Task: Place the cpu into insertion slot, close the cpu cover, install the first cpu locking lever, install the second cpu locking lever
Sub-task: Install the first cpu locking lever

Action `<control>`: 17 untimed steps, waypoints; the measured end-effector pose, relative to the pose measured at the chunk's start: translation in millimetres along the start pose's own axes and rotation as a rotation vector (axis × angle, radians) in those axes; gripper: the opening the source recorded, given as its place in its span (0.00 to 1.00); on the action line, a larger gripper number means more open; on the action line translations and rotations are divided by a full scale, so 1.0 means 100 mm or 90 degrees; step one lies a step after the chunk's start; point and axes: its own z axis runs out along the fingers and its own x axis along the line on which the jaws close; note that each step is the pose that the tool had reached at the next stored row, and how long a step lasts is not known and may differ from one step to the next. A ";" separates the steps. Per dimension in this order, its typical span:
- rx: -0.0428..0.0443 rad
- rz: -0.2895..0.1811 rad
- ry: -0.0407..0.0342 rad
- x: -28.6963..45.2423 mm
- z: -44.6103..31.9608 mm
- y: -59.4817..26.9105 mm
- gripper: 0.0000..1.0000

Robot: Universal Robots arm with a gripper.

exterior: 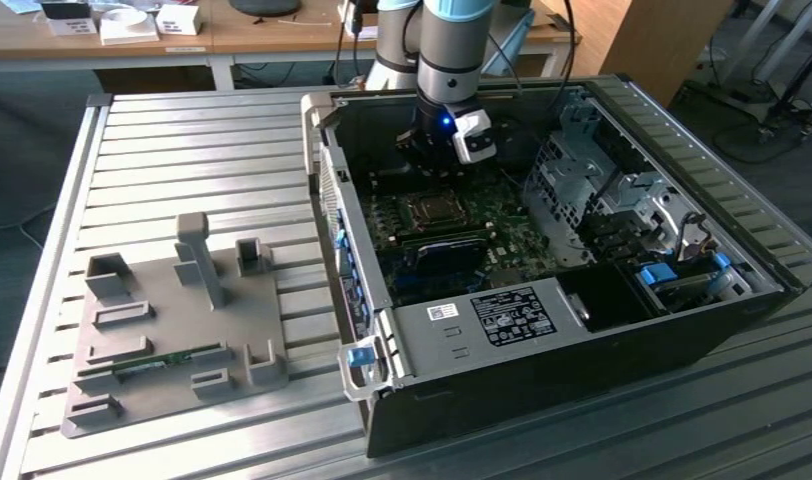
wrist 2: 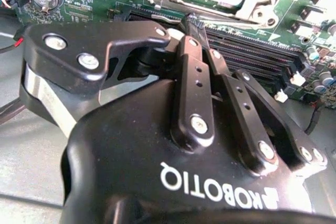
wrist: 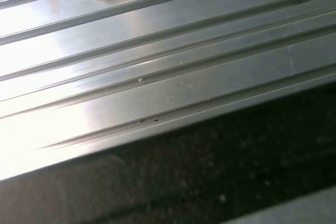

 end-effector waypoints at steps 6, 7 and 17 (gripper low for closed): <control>-0.0155 0.002 0.0048 -0.011 0.000 0.003 0.11; -0.0187 0.002 0.0057 -0.013 0.000 0.003 0.11; -0.0204 0.002 0.0063 -0.026 -0.005 0.007 0.11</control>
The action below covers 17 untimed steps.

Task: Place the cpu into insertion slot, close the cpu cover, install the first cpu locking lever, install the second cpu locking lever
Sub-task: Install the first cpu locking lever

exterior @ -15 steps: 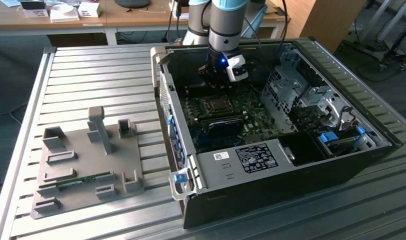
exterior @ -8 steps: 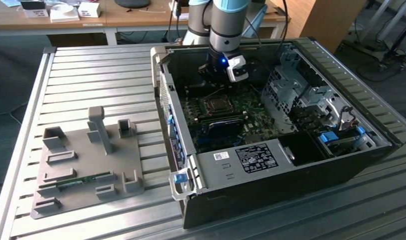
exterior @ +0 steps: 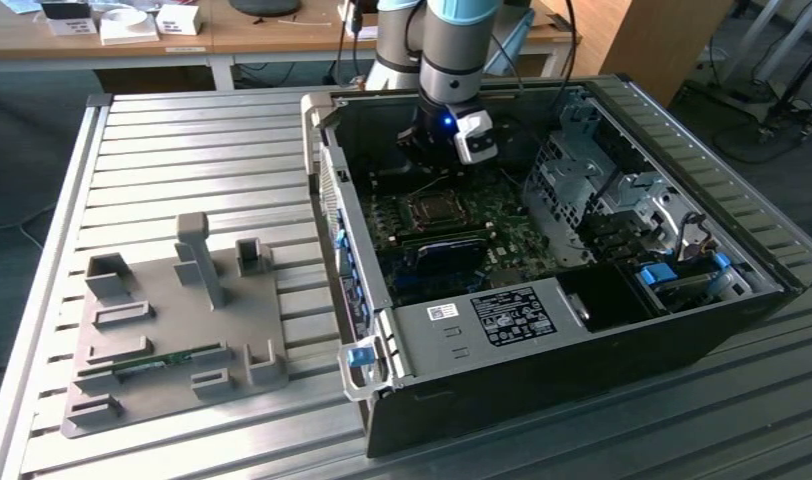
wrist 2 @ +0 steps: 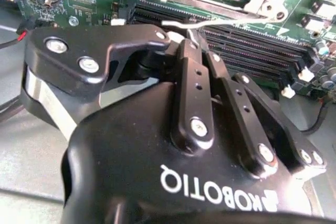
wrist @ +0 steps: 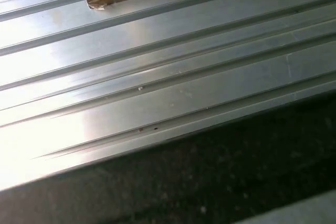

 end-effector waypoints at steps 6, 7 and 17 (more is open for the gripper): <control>-0.0003 0.001 -0.0001 -0.006 -0.090 0.015 0.11; -0.0003 0.001 -0.0001 -0.006 -0.101 0.016 0.11; -0.0087 0.002 0.0023 0.110 -0.108 -0.019 0.11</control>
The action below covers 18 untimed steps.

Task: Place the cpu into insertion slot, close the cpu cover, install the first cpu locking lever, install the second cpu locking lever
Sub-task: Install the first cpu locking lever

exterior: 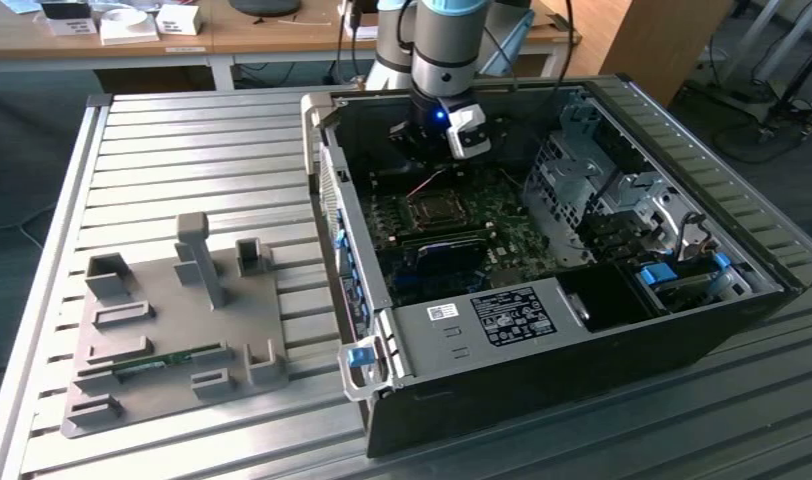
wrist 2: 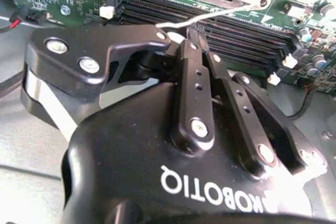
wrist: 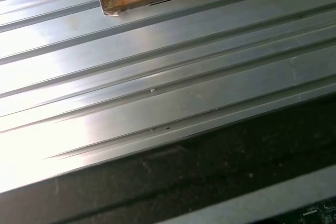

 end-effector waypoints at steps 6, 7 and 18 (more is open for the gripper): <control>-0.0050 0.001 0.0015 0.009 -0.041 0.003 0.11; -0.0073 0.001 0.0021 0.007 -0.079 0.010 0.11; -0.0104 0.001 0.0030 -0.020 -0.146 -0.035 0.11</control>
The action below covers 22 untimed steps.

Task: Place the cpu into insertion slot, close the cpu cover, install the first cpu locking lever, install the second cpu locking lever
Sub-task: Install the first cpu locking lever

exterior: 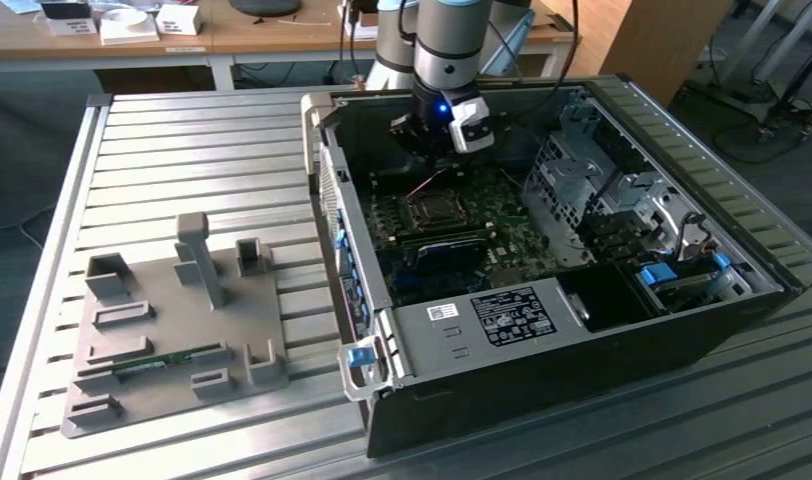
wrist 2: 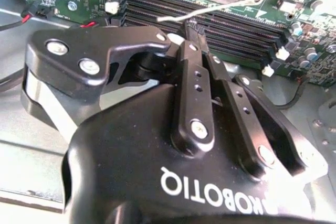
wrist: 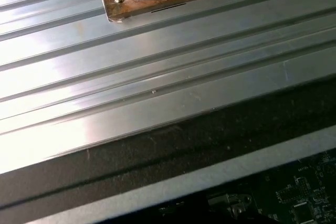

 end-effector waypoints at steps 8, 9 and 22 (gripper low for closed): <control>-0.0026 0.000 0.0009 -0.019 -0.010 -0.040 0.11; -0.0027 0.000 0.0008 -0.022 -0.011 -0.045 0.11; -0.0027 0.000 0.0000 -0.025 0.012 -0.062 0.11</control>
